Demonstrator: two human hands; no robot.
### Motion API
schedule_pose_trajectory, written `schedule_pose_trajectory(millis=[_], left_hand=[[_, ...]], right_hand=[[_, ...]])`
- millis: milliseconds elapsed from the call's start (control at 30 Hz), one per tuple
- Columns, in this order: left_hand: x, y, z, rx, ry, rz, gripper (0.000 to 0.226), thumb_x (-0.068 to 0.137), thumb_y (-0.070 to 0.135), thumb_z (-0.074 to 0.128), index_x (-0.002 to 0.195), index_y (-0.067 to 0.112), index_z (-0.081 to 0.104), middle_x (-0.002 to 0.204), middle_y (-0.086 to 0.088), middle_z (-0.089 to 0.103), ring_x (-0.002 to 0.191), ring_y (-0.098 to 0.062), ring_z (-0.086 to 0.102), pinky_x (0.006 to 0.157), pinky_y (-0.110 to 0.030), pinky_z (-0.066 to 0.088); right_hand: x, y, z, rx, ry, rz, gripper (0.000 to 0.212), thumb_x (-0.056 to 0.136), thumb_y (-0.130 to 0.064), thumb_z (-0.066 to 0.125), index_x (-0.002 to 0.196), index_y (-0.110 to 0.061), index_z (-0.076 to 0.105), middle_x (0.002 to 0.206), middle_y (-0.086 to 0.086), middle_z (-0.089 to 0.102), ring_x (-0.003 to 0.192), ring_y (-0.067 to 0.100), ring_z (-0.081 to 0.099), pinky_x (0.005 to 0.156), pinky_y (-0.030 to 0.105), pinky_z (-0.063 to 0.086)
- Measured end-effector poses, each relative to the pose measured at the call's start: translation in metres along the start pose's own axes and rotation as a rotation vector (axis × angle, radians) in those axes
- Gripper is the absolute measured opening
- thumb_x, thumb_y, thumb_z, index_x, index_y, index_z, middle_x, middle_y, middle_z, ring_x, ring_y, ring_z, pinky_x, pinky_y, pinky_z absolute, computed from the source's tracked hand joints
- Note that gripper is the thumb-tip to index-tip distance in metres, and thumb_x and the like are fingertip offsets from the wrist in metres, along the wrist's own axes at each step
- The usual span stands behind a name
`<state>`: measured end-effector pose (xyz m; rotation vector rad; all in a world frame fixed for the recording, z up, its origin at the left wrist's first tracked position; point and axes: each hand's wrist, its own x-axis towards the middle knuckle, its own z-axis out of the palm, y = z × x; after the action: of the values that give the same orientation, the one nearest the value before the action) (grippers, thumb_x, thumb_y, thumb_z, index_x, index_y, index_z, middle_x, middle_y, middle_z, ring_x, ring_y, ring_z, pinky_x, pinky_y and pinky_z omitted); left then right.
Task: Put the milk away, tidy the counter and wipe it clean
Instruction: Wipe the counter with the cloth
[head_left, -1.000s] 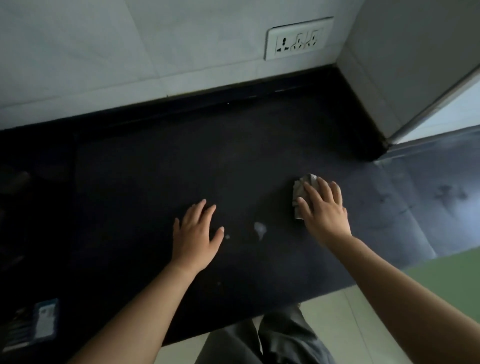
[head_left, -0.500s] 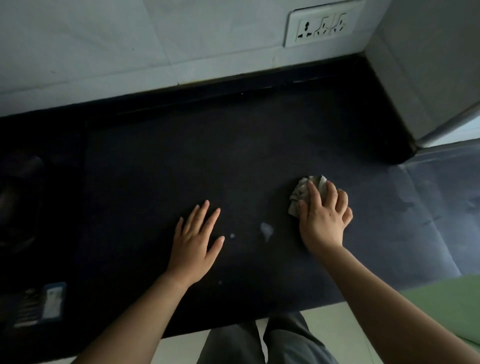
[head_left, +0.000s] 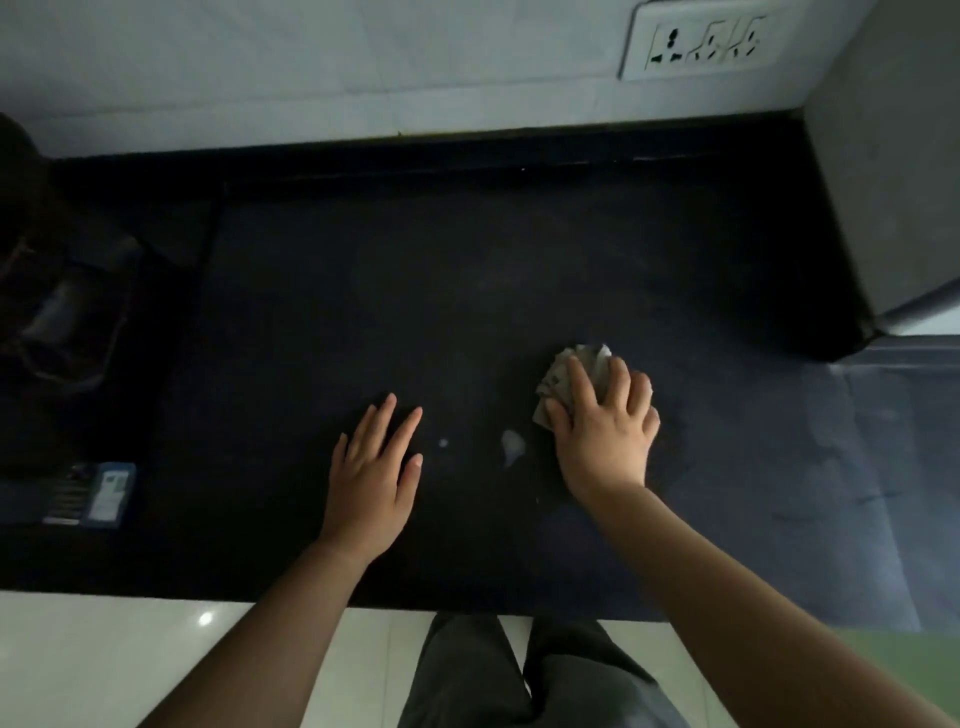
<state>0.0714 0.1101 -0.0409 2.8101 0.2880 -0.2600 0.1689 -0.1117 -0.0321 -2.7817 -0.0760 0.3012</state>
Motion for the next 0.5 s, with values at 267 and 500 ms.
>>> schedule_pose_trajectory(millis=[267,500], left_hand=[[0.002,0.001,0.001,-0.038,0.026,-0.007,0.051,0.091,0.041,0.030,0.141,0.030,0.034,0.156,0.000,0.022,0.144,-0.020,0.016,0.112,-0.053,0.017],[0.006,-0.018,-0.011,-0.066,-0.029,0.096,0.056,0.088,0.049,0.024,0.140,0.029,0.036,0.155,0.001,0.025,0.142,-0.019,0.021,0.112,-0.051,0.025]], right_hand=[[-0.037,0.036,-0.002,-0.178,0.041,-0.238,0.054,0.085,-0.057,0.034,0.132,-0.033,0.042,0.134,0.013,0.048,0.120,0.036,0.042,0.091,0.050,0.043],[-0.027,0.013,0.009,-0.070,0.124,-0.070,0.053,0.086,-0.053,0.038,0.132,-0.029,0.046,0.140,0.016,0.040,0.126,0.034,0.028,0.105,0.052,0.026]])
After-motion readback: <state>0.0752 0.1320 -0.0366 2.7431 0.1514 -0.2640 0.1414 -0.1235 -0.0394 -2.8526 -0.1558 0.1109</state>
